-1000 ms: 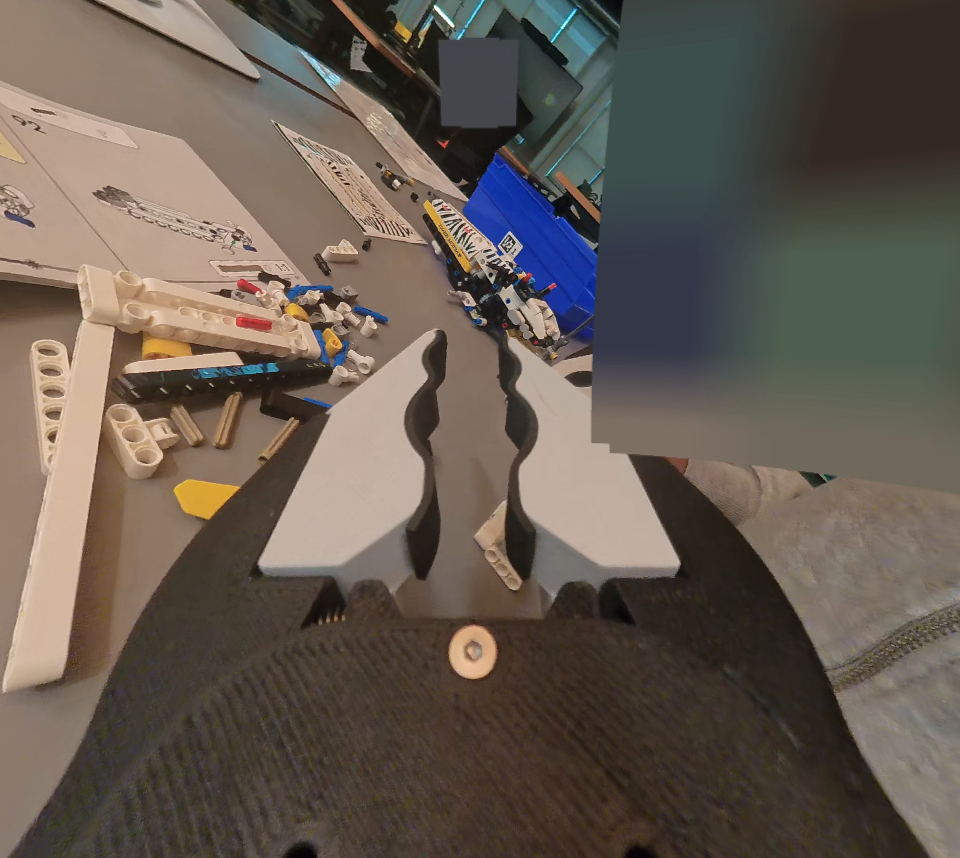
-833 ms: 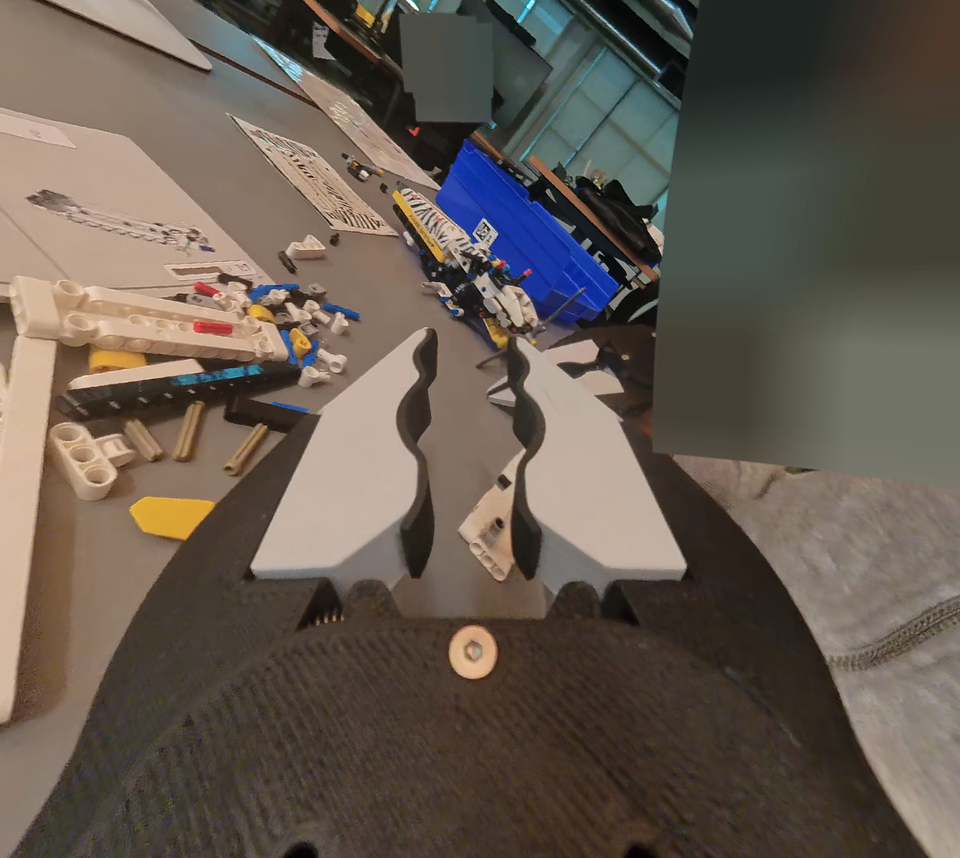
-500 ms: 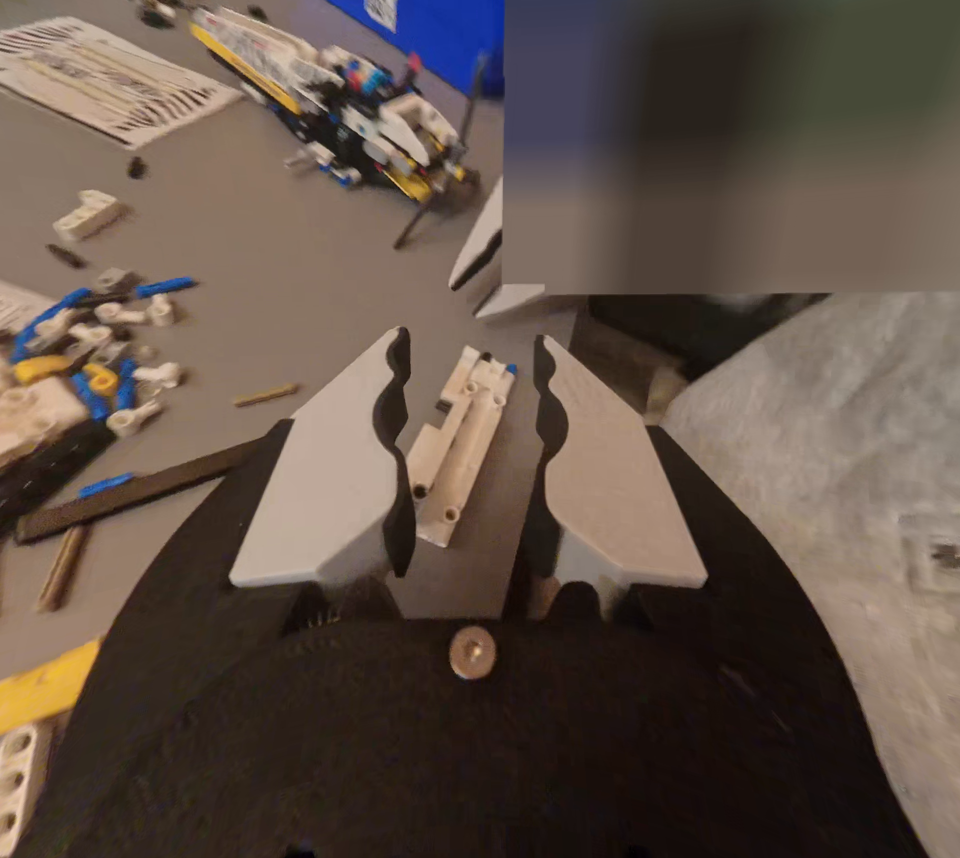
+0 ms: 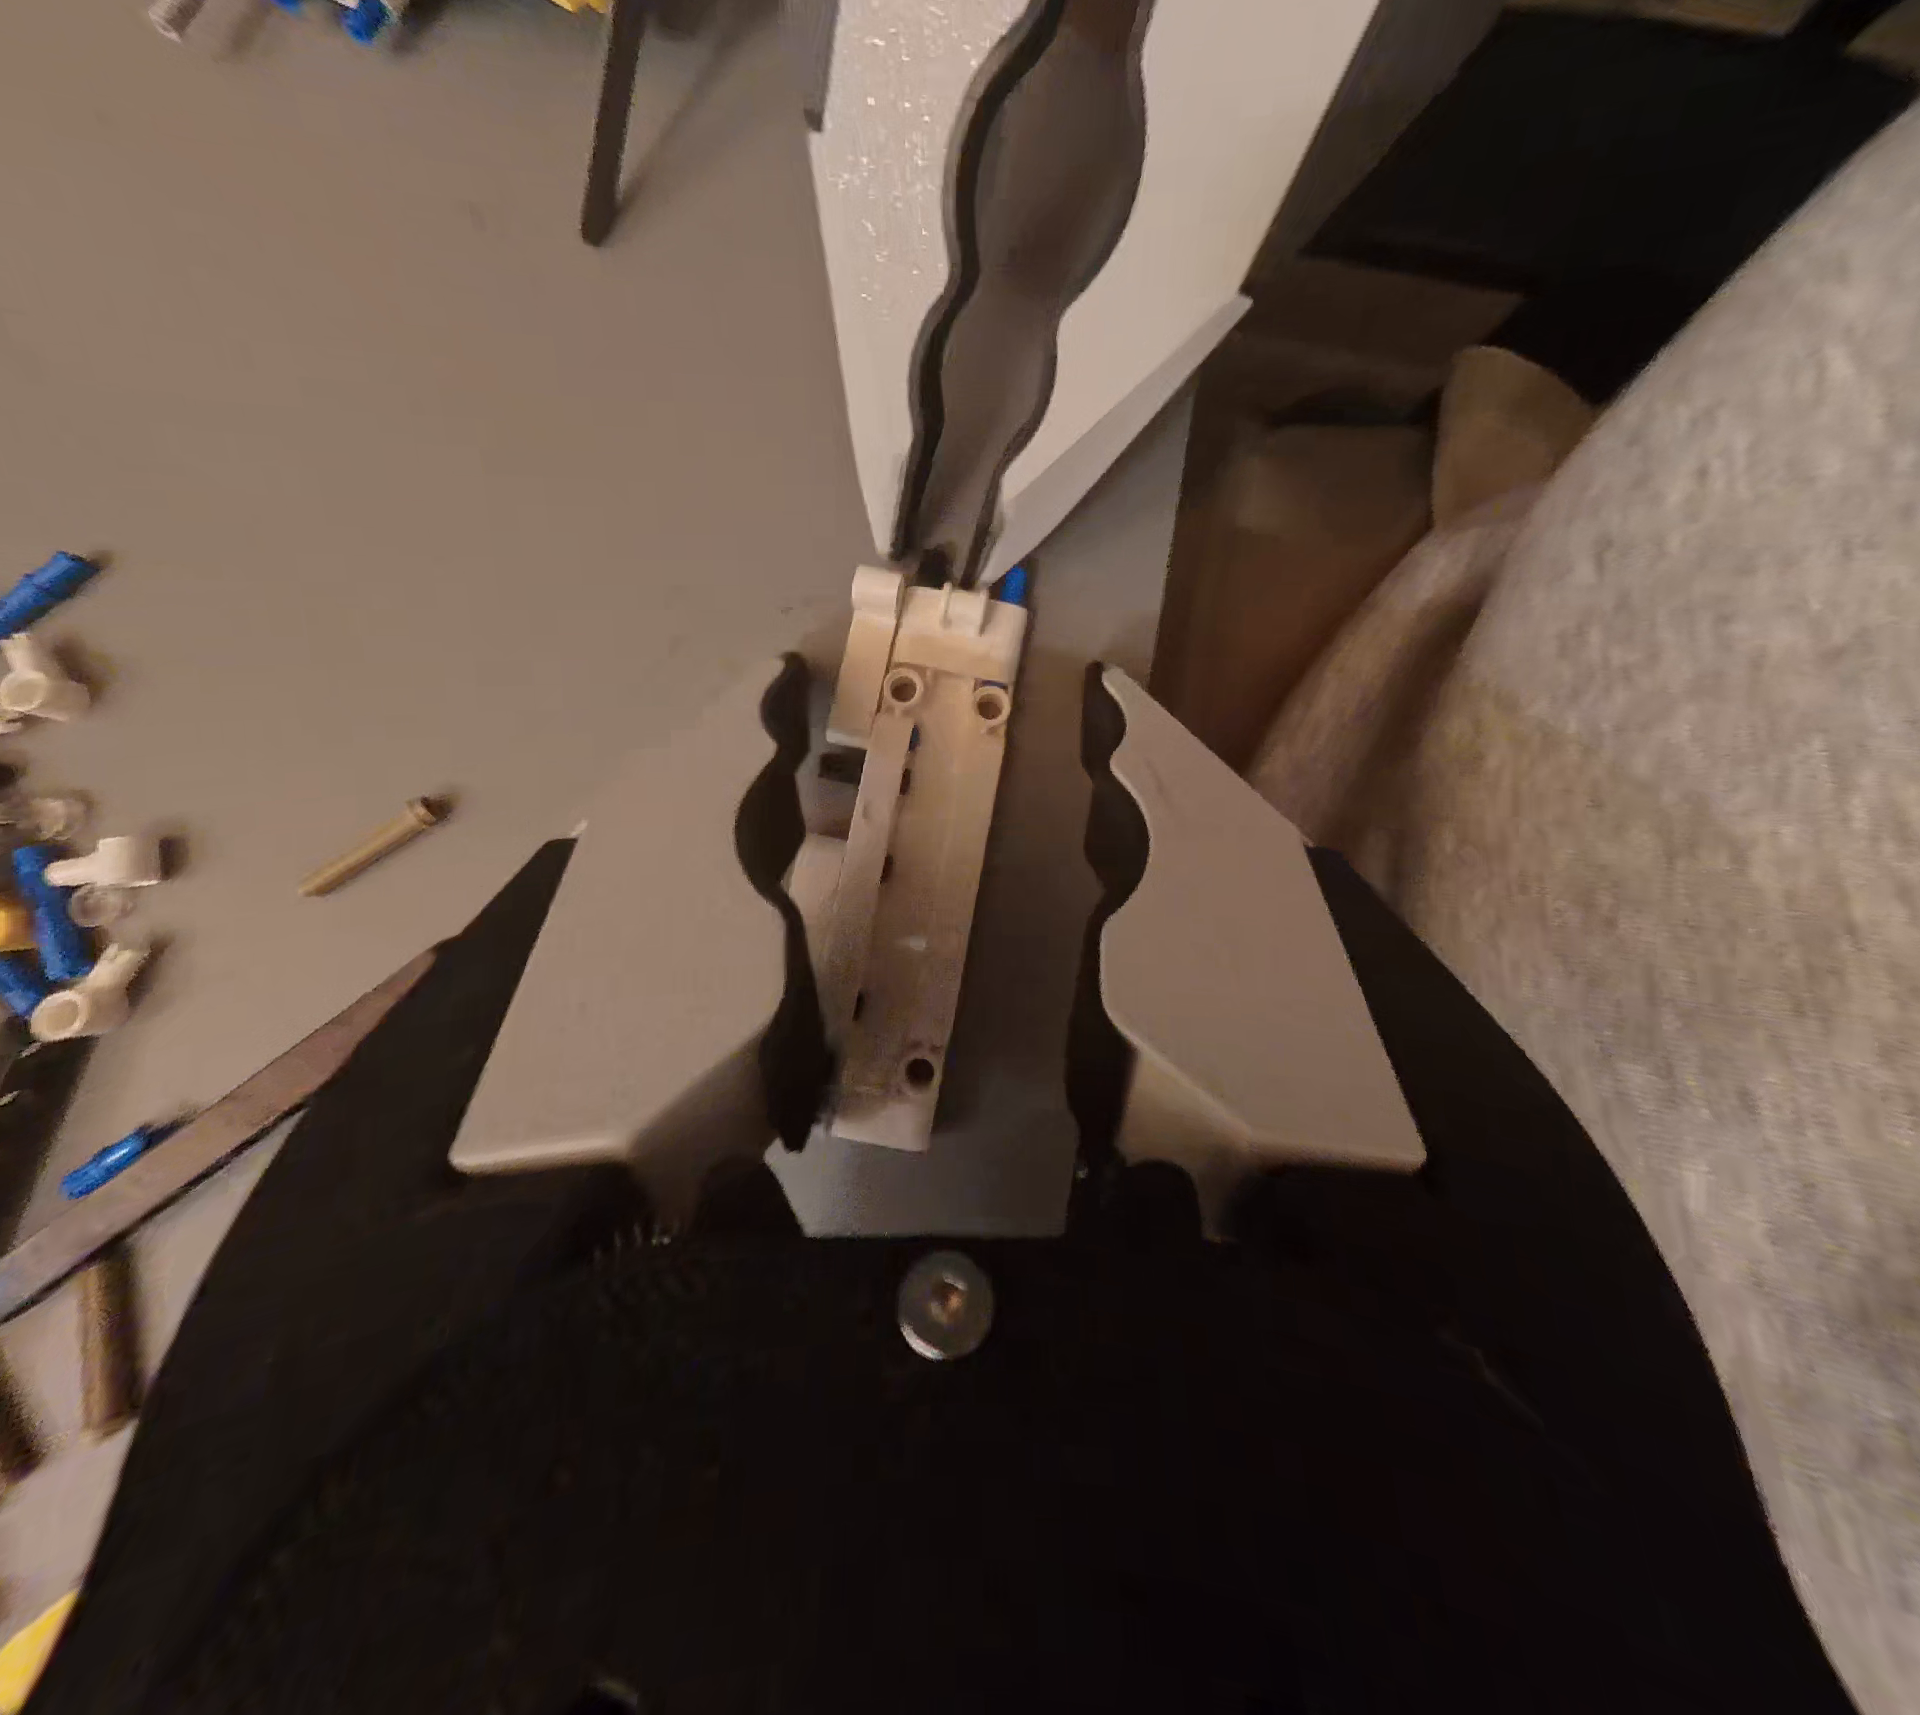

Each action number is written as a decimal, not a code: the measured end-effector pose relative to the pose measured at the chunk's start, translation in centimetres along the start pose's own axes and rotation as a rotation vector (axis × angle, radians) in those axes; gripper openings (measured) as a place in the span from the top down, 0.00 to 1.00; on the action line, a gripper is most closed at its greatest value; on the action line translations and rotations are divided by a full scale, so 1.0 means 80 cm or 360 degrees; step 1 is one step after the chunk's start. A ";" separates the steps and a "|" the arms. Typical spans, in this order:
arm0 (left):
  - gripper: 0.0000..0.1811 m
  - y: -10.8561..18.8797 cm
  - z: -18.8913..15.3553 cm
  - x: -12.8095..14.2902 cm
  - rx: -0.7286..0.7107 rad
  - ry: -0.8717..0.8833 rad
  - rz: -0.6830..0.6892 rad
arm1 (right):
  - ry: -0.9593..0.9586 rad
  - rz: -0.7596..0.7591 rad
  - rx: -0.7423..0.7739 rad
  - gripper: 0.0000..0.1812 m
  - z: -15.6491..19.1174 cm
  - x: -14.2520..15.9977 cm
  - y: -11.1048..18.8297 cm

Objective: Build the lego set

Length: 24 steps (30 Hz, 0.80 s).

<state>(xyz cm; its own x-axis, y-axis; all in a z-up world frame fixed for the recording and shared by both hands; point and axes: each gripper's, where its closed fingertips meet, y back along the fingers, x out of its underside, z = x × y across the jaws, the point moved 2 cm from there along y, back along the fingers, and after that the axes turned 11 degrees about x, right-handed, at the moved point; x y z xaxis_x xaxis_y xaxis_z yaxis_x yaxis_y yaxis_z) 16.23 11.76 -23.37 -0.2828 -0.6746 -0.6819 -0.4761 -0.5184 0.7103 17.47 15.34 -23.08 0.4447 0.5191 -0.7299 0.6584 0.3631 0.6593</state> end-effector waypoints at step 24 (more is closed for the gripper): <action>0.81 0.002 0.004 0.003 0.0032 -0.0169 0.0011 | -0.0088 -0.0027 -0.0250 0.98 0.002 0.001 -0.001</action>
<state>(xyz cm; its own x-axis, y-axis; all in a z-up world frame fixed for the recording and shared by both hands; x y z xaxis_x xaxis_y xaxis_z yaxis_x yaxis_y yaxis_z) 15.81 11.70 -23.45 -0.3722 -0.6179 -0.6925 -0.4901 -0.5028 0.7121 17.58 15.23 -23.21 0.4698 0.4699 -0.7474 0.5651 0.4903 0.6635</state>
